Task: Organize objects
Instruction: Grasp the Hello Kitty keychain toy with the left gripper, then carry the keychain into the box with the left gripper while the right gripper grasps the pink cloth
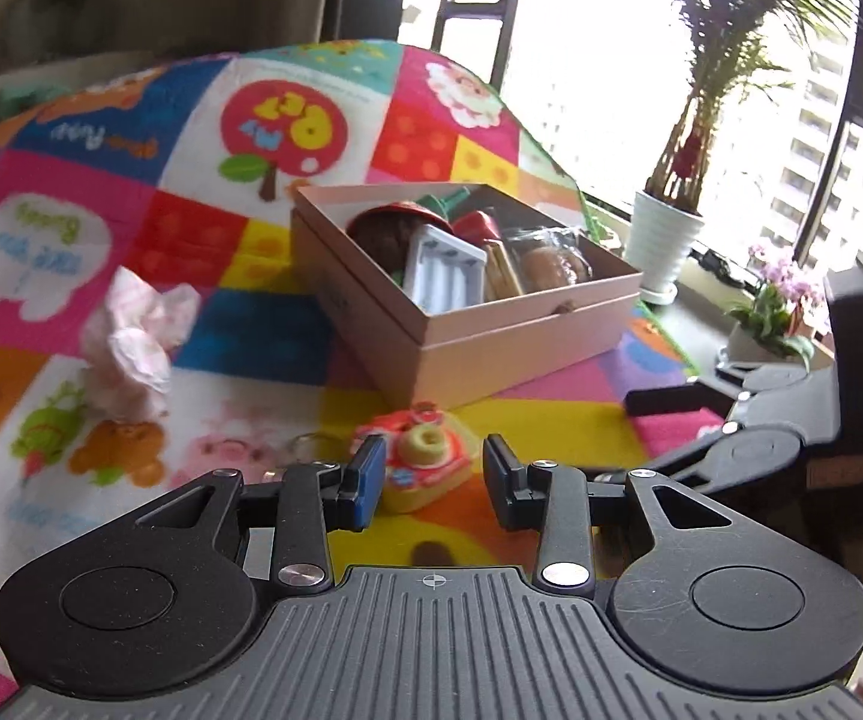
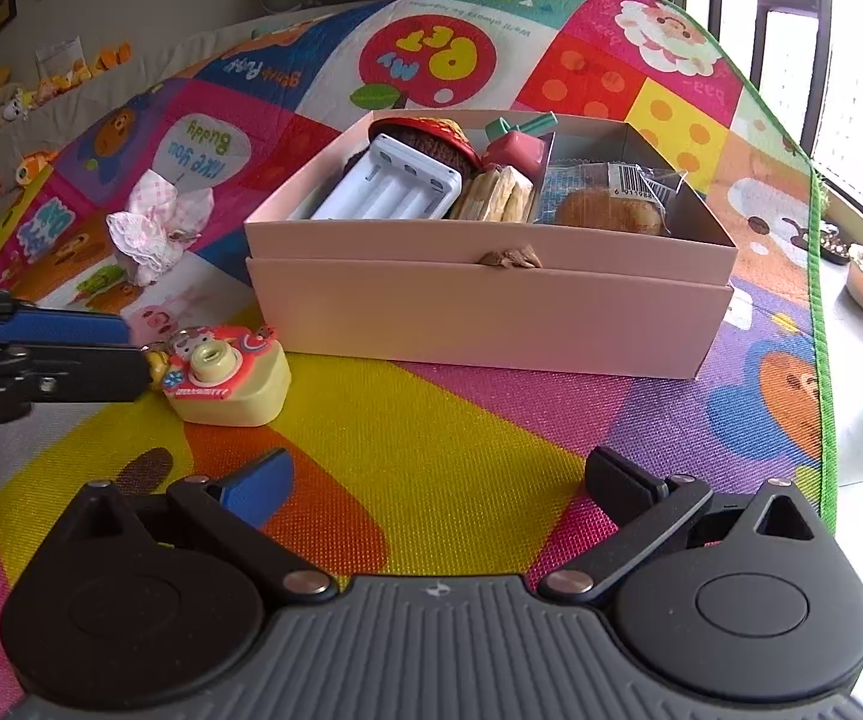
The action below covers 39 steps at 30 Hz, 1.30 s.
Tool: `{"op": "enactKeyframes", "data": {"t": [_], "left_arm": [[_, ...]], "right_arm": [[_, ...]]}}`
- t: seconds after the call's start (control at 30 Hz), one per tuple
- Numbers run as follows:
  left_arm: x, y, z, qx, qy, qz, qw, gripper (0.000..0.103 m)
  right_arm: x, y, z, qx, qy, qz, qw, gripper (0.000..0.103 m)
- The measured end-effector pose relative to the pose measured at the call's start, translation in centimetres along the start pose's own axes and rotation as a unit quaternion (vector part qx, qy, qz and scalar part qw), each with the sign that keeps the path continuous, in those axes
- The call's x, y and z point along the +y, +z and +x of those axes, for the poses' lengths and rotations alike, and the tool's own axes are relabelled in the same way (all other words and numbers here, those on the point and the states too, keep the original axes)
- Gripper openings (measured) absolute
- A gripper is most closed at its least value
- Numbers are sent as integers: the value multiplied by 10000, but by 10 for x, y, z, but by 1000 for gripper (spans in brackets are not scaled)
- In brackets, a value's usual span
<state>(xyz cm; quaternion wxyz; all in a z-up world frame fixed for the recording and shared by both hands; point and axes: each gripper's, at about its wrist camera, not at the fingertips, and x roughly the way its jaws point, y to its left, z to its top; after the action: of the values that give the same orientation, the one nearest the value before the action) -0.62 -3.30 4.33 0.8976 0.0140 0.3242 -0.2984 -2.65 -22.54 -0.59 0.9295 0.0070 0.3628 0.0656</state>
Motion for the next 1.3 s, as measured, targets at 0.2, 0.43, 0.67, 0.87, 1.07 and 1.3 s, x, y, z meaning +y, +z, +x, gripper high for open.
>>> {"op": "enactKeyframes", "data": {"t": [0.2,0.43,0.67,0.87,1.07,1.3], "left_arm": [[0,1,14,262,301,-531,9978,39],[1,12,46,332,530,-756,9952,44],[-6,19,63,406,720,-451,9956,59],[-18,7,40,665,472,411,9958,60],[-25,-22,1,753,64,1041,9917,60],[-39,-37,7,781,21,1689,9825,64]], "right_arm": [[-22,-2,-22,-360,-146,225,9990,103],[-39,-5,-26,-650,-243,756,9947,103],[-37,-9,-29,-757,-232,788,9937,103],[-40,-10,-31,-807,-242,919,9922,103],[-39,-9,-29,-751,-221,845,9933,103],[-39,-9,-28,-726,-189,833,9937,103]]}}
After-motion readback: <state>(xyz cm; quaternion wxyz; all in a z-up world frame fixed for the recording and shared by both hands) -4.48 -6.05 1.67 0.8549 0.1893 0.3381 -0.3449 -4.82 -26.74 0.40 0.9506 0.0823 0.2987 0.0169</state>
